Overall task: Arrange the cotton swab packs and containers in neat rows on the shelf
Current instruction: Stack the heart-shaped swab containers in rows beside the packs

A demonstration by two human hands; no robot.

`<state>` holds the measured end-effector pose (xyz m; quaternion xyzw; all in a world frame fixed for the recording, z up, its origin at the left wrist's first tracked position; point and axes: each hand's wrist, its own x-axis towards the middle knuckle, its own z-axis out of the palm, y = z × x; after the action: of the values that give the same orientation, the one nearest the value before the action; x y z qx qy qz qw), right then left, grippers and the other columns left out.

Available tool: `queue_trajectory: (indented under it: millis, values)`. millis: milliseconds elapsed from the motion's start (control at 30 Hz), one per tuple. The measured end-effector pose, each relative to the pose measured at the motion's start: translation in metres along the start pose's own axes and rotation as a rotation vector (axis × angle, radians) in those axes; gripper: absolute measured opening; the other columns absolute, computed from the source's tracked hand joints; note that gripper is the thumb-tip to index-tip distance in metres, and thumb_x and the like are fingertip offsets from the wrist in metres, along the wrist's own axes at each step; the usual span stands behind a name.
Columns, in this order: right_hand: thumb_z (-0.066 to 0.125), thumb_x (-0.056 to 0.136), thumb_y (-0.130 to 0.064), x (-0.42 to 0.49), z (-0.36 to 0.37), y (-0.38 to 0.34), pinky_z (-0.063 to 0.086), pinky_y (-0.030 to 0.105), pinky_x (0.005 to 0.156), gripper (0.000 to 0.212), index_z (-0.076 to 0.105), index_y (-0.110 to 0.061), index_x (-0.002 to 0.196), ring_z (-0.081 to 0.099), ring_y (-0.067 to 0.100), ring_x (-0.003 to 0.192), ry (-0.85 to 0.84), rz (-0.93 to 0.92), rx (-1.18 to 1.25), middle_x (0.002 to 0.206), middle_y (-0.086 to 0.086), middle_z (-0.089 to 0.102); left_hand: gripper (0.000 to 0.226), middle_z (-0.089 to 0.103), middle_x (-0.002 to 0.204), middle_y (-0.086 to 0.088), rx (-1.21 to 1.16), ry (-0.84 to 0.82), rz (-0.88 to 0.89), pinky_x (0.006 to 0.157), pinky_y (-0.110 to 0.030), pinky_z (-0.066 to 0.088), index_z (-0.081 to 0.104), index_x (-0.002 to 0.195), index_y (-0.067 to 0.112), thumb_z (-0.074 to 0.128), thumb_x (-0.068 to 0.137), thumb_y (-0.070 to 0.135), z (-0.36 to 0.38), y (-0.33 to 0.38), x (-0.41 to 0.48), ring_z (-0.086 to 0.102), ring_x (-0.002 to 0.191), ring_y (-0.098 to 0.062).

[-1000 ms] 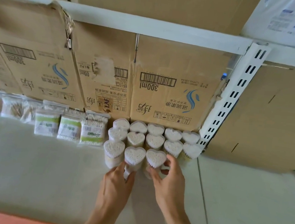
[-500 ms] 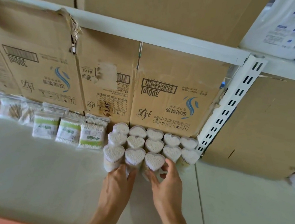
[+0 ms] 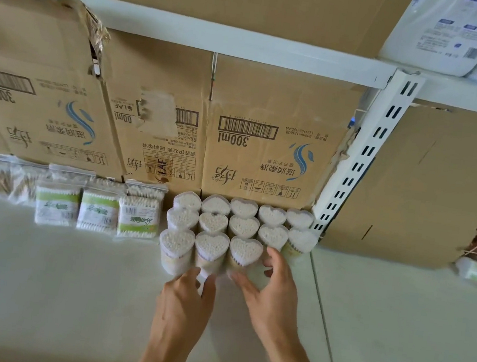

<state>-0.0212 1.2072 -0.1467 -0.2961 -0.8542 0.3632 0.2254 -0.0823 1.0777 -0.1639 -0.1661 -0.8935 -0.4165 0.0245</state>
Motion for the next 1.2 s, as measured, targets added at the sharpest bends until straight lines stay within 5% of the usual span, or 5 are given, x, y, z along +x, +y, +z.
queue_trajectory:
  millis: [333,600,800,1067,1200]
  values:
    - [0.057,0.093,-0.029,-0.009,-0.094,0.062,0.029,0.044,0.112,0.06,0.034,-0.013,0.147,0.026,0.033,0.141,0.273,0.136,-0.272,0.152,0.016,0.03,0.038,0.071,0.102,-0.004,-0.012,-0.179,0.525,0.074,-0.041,0.057,0.069,0.109,0.013,0.05,0.084,0.033,0.06,0.068,-0.025,0.068,0.092,-0.023]
    - [0.043,0.097,-0.043,-0.012,-0.209,0.126,0.01,0.05,0.118,0.066,0.011,-0.025,0.153,-0.006,0.034,0.147,0.216,0.392,-0.34,0.162,0.008,0.004,0.063,0.044,0.144,-0.015,0.323,-0.336,0.602,0.107,-0.059,0.026,0.046,0.139,0.023,0.028,0.089,0.056,0.129,0.168,-0.03,0.037,0.135,-0.035]
    - [0.051,0.095,-0.031,-0.016,-0.302,0.191,0.009,0.047,0.118,0.059,0.03,-0.02,0.148,0.001,0.031,0.148,0.371,0.467,-0.288,0.159,0.009,0.019,0.064,0.007,0.159,-0.005,0.369,-0.482,0.582,0.117,-0.049,-0.002,0.011,0.151,0.032,0.027,0.095,0.056,0.202,0.247,-0.059,-0.002,0.146,-0.025]
    - [0.052,0.092,-0.03,-0.031,-0.392,0.274,0.018,0.057,0.114,0.053,0.041,-0.019,0.142,0.017,0.034,0.144,0.516,0.696,-0.372,0.153,0.008,0.034,0.06,0.012,0.157,-0.006,0.296,-0.628,0.68,0.118,-0.046,0.006,0.02,0.149,0.032,0.031,0.095,0.056,0.292,0.326,-0.121,0.004,0.145,-0.025]
    - [0.052,0.089,-0.031,-0.037,-0.411,0.299,0.032,0.053,0.107,0.054,0.043,-0.015,0.139,0.034,0.037,0.133,0.46,0.822,-0.395,0.144,0.013,0.042,0.065,0.046,0.134,-0.003,0.17,-0.822,0.823,0.106,-0.044,0.032,0.037,0.14,0.034,0.038,0.084,0.068,0.322,0.357,-0.153,0.036,0.128,-0.025]
